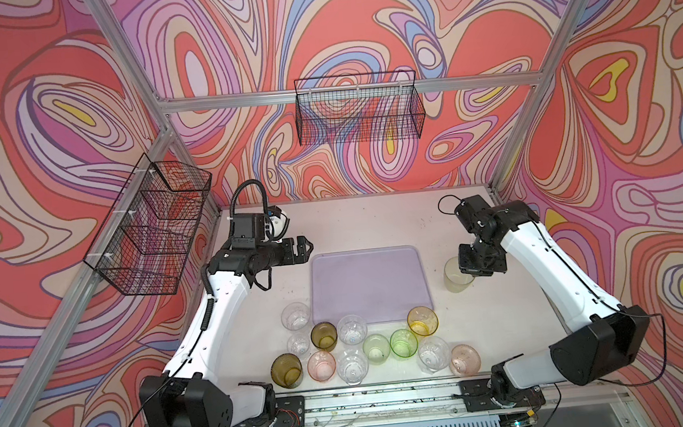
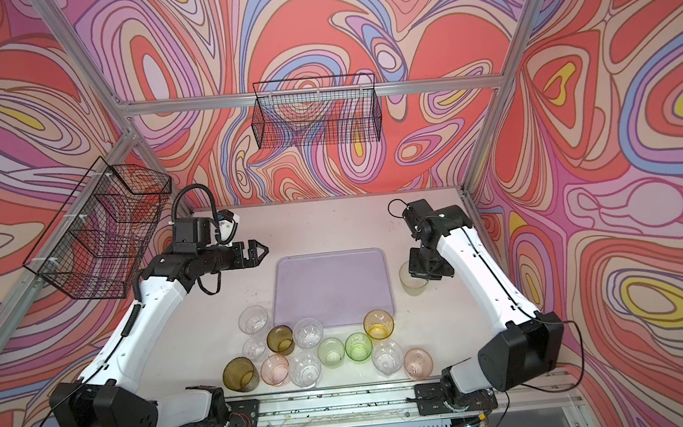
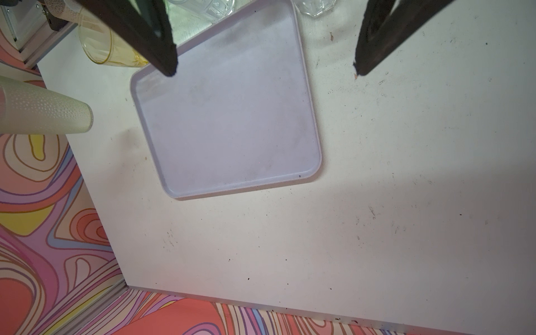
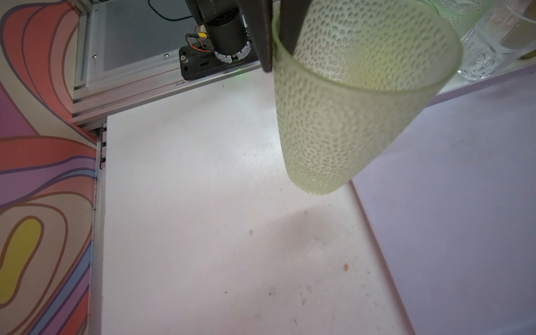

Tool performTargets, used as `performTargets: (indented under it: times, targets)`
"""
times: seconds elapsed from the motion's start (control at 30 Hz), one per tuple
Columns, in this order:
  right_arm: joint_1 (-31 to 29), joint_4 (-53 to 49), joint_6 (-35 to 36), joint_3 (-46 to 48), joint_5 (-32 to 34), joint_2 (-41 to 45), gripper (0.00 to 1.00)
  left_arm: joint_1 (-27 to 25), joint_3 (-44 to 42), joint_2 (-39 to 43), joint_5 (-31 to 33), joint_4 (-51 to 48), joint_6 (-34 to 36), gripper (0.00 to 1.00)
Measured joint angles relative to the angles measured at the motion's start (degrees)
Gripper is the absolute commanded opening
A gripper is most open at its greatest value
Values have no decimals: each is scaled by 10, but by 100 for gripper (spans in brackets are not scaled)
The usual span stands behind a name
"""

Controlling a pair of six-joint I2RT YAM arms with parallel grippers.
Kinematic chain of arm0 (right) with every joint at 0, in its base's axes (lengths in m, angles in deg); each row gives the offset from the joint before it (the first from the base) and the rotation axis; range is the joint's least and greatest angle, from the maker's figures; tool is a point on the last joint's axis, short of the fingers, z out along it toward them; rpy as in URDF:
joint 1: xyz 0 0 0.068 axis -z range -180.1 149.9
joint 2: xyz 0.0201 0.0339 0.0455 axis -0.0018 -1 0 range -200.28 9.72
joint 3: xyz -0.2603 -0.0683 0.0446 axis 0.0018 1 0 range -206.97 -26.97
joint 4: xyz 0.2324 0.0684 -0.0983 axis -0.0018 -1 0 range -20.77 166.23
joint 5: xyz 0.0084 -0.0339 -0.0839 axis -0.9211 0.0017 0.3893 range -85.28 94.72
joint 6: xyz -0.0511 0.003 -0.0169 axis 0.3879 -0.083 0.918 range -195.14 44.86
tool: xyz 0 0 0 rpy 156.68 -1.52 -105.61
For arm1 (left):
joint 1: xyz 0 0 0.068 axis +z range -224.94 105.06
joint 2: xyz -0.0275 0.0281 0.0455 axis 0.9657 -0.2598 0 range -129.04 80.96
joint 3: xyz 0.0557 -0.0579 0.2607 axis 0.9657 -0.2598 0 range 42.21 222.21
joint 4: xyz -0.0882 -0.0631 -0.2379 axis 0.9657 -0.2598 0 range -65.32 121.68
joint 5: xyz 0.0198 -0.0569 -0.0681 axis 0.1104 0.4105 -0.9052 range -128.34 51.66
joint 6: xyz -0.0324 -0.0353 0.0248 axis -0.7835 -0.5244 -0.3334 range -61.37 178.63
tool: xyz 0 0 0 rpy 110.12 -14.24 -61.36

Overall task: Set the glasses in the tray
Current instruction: 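Lift the frosted cup with the right gripper and carry it past the tray's far corner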

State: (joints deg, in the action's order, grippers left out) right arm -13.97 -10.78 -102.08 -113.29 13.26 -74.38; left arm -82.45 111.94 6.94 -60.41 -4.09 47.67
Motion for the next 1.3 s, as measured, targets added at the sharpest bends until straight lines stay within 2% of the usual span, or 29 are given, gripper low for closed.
performTargets:
  times: [0.33, 0.6, 0.83, 1.3]
  targets:
    - [0, 38, 25, -66, -29, -85, 0, 0, 0, 0, 0, 0, 0, 98]
    - [0, 93, 40, -76, -67, -106, 0, 0, -1, 0, -5, 0, -2, 98]
    - [0, 117, 55, -149, -80, -148, 0, 0, -1, 0, -5, 0, -2, 99]
    - [0, 95, 86, -256, -77, -274, 0, 0, -1, 0, -5, 0, -2, 99]
